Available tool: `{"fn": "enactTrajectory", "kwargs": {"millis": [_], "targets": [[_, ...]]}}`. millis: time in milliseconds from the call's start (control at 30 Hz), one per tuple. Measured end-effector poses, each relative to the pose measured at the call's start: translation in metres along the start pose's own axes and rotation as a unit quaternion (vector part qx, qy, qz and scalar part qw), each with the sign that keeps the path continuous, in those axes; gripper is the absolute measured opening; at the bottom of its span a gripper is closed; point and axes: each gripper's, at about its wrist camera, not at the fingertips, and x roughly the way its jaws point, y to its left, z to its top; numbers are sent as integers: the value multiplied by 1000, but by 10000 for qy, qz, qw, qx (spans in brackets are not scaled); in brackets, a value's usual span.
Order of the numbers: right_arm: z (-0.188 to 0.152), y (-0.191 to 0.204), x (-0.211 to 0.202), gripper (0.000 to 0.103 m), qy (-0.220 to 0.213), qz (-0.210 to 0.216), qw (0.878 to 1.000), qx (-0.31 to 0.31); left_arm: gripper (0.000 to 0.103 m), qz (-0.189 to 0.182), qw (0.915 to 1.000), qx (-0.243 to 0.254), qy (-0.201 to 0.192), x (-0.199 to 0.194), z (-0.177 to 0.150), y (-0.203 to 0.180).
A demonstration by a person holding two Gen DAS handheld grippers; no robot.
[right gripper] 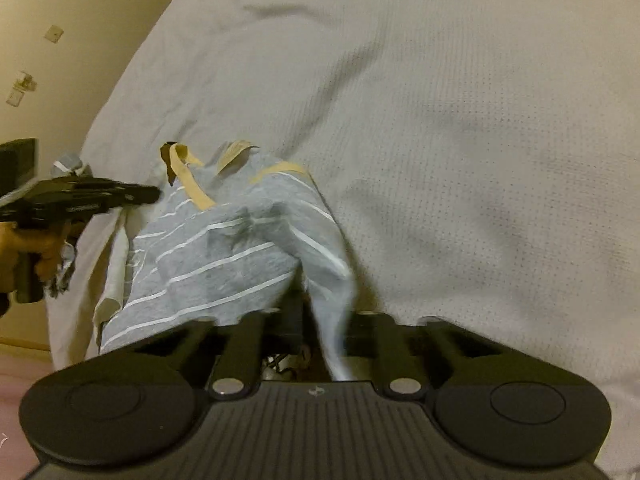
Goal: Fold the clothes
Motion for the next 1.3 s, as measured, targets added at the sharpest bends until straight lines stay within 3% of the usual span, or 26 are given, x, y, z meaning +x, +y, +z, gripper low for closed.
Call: {"fn": "enactTrajectory", "kwargs": {"millis": [100,167,233,367,400,433,467,500,533,567,667,733,900,1000,1100,1167,1233,1267,1300], "targets": [[-7,24,-52,8,-439,-504,9963,-548,0,-80,9980,146,-607,-48,5,-10],[-16,47,-92,7,-824,-1113,9835,-1166,0,-117,9946,302,-988,-83,13,-20],[-28,71,-135,7,-1262,-1826,9590,-1763,0,-159,9897,477,-1342,-115,25,-33],[-44,108,-202,4,-2151,-3155,8864,-2618,0,-344,9778,846,-1889,-155,62,-57],[-39,102,-201,14,-2208,-3309,8786,-2640,0,-314,9758,914,-1963,-153,76,-62],[-33,94,-198,30,-2247,-3437,8726,-2645,0,-269,9737,978,-2041,-149,91,-68],[-28,87,-195,61,-2286,-3564,8664,-2649,4,-182,9747,936,-2020,-139,105,-70],[-22,79,-193,67,-2324,-3690,8599,-2652,24,-83,9765,866,-1974,-128,119,-71],[-16,72,-190,63,-2362,-3815,8533,-2655,37,-37,9796,745,-1865,-116,128,-71],[-10,62,-184,60,-2212,-3771,8623,-2554,44,-4,9828,611,-1741,-103,135,-71],[-14,41,-175,60,-2026,-3566,8880,-2081,44,54,9895,301,-1411,-75,134,-72],[-32,29,-176,60,-1929,-3450,9008,-1798,49,-43,9932,188,-1151,-61,109,-71],[-77,-12,-160,61,-1366,-3200,9337,-846,49,44,9993,220,-307,-14,46,-77],[-87,-27,-149,61,-1184,-3093,9431,-284,53,112,9982,584,-102,13,33,-91],[-81,-48,-142,62,-1209,-3074,9438,115,63,78,9949,992,-159,35,32,-109],[-76,-56,-144,62,-1220,-3067,9438,189,63,133,9905,1346,-259,51,39,-127],[-68,-60,-141,62,-1220,-3052,9444,89,61,435,9813,1850,-303,66,39,-140],[-63,-61,-136,62,-1213,-3026,9454,40,44,586,9758,2089,-279,72,40,-145],[-60,-61,-135,62,-1212,-2996,9463,1,29,615,9766,2033,-339,69,42,-141]]}}
